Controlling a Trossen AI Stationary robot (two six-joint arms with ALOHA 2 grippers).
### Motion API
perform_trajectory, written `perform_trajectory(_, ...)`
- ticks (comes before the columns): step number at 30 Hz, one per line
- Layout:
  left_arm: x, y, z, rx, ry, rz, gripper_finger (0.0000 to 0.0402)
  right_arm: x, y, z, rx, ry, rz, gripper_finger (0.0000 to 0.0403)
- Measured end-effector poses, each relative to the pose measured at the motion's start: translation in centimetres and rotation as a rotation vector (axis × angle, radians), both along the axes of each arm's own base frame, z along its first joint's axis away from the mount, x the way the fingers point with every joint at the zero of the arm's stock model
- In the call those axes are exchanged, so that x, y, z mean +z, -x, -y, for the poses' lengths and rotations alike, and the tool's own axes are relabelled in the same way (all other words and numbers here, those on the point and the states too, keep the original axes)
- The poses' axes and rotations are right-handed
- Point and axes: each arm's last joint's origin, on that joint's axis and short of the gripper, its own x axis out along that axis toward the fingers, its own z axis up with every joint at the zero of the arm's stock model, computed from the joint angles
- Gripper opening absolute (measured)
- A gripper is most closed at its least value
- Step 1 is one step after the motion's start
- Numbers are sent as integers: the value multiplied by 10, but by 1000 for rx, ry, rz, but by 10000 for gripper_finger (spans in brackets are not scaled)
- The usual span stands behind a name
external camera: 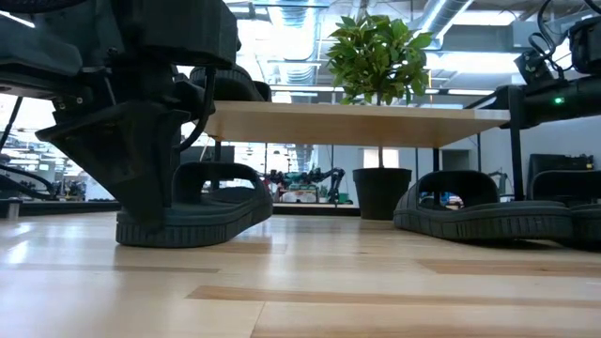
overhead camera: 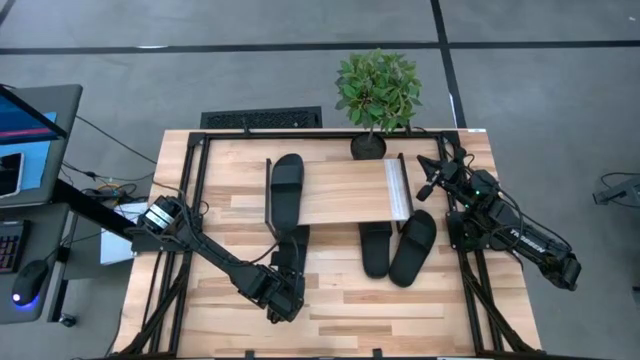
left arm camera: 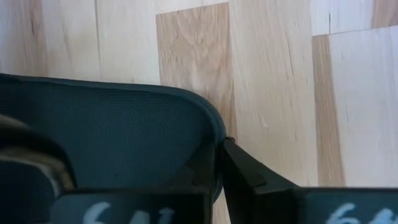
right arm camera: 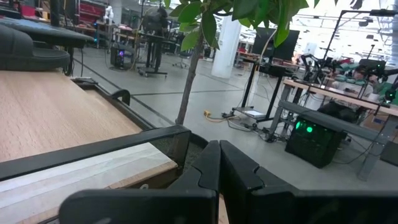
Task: Pick and place slides into the shelf
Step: Put the black slide on the shelf
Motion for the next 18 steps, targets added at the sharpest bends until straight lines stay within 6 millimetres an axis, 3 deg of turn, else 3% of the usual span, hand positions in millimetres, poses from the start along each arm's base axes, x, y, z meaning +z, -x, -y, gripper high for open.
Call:
perform_trajectory(9,1,0,2,10,0,-2,0,0,0,0,0,0,0,0)
perform_trajectory(18,19,0,12,15,-31,-12,0,0,0,0,0,0,0,0)
